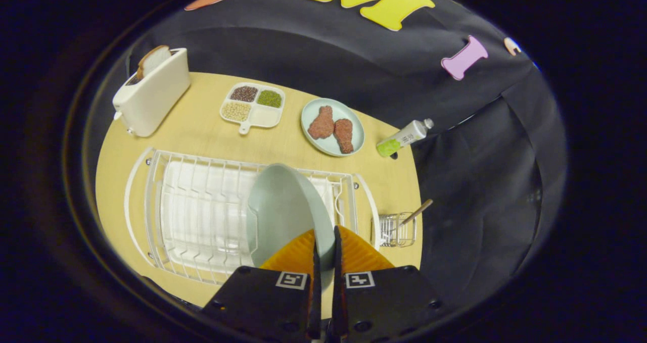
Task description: Take the plate from the dish rack, then take the spoon from the basket and place it into the plate.
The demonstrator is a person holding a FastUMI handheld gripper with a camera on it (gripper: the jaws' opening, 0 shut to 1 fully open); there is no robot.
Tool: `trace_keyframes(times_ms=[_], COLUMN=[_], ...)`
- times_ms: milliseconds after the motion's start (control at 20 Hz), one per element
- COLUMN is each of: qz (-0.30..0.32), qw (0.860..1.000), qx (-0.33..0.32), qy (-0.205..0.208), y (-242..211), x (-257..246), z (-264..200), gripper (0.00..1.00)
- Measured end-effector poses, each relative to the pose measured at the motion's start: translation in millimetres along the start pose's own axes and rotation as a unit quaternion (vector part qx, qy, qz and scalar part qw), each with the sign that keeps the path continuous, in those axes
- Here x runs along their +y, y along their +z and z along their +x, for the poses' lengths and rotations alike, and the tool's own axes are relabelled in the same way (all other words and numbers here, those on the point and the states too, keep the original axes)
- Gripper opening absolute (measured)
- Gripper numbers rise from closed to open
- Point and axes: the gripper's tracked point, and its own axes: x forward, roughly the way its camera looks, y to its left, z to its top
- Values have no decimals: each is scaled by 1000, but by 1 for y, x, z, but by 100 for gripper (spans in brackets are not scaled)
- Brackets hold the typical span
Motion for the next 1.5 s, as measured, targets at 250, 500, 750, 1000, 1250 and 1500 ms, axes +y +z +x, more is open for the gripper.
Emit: trace_keyframes(times_ms=[250,500,750,1000,1250,1500], qz=[14,15,20,47,66,93], qw=[998,997,993,983,976,960], qx=[-41,-79,-106,-127,-113,-67], qy=[-36,-1,41,124,172,255], y=[2,-25,-85,-156,-231,-275], x=[-19,-49,-78,-72,-56,-28], z=[-16,-34,-30,-18,13,46], gripper=[13,13,13,13,13,13])
